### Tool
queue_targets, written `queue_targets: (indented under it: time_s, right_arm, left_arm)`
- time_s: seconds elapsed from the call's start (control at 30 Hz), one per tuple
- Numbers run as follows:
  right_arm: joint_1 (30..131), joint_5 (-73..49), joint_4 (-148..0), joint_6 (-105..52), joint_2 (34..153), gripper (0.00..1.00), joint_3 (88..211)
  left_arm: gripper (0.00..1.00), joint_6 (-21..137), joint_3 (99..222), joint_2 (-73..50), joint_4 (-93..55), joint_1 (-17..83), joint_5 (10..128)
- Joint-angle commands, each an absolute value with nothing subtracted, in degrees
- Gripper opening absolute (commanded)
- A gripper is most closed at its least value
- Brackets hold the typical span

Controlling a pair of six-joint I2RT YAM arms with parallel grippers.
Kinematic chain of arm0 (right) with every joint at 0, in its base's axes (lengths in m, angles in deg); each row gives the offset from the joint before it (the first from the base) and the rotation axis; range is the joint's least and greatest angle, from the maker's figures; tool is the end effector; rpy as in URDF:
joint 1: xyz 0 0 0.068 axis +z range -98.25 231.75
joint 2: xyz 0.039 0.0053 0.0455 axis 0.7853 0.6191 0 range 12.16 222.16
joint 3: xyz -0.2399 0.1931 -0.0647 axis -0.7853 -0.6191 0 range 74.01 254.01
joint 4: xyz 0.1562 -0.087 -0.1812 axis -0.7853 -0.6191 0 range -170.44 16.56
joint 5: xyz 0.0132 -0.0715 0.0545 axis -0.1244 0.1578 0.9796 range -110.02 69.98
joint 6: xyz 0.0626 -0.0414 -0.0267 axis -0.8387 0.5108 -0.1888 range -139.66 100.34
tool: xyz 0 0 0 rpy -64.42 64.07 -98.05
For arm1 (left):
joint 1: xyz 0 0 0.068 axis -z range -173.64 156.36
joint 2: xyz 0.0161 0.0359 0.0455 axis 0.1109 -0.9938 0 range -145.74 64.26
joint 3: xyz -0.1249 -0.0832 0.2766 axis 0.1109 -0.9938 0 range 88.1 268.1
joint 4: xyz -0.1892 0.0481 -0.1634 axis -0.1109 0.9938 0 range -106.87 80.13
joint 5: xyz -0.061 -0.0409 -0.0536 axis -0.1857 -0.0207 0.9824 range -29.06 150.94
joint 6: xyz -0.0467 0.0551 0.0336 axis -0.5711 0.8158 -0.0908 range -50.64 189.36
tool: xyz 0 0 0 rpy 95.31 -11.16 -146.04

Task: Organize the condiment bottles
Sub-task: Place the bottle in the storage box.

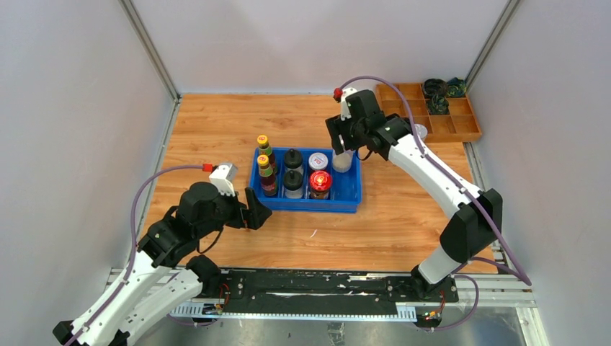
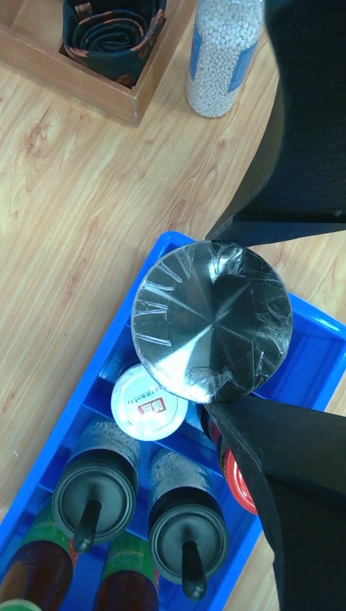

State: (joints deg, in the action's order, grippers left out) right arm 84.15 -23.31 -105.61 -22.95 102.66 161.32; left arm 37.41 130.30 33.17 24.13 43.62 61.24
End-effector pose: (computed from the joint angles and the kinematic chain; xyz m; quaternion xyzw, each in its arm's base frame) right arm 0.3225 0.2000 0.3848 -0.2105 0.8629 0.1163 0.4445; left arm 0.0812 -0.0622 0.3056 0.0414 0.8645 -0.2862 0.4110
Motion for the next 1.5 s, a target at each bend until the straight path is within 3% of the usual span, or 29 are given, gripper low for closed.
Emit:
queue_targets:
  time_s: [0.0, 1.07, 1.2, 1.33, 1.47]
  right_arm:
    - [84.8, -27.0, -101.2, -21.9, 102.2, 0.56, 159.4]
    - [84.9, -24.9, -91.0, -24.3, 104.9, 0.55, 148.6]
    - [84.8, -25.3, -91.1, -24.6, 104.4, 0.61, 147.8]
    - [84.9, -25.9, -91.4, -25.0, 103.3, 0.73, 146.9]
    - [84.9, -26.3, -91.5, -25.0, 102.1, 0.77, 146.0]
  left_arm:
    - [1.00, 37.3, 129.8, 34.2, 24.5, 44.0, 61.9]
    - [1.00, 37.3, 129.9, 34.0, 24.5, 44.0, 61.9]
    - [1.00, 37.4, 129.9, 33.9, 24.6, 44.0, 62.0]
    - [1.00, 37.3, 129.9, 34.0, 24.5, 44.0, 62.0]
    - [1.00, 37.4, 129.9, 34.0, 24.6, 44.0, 62.1]
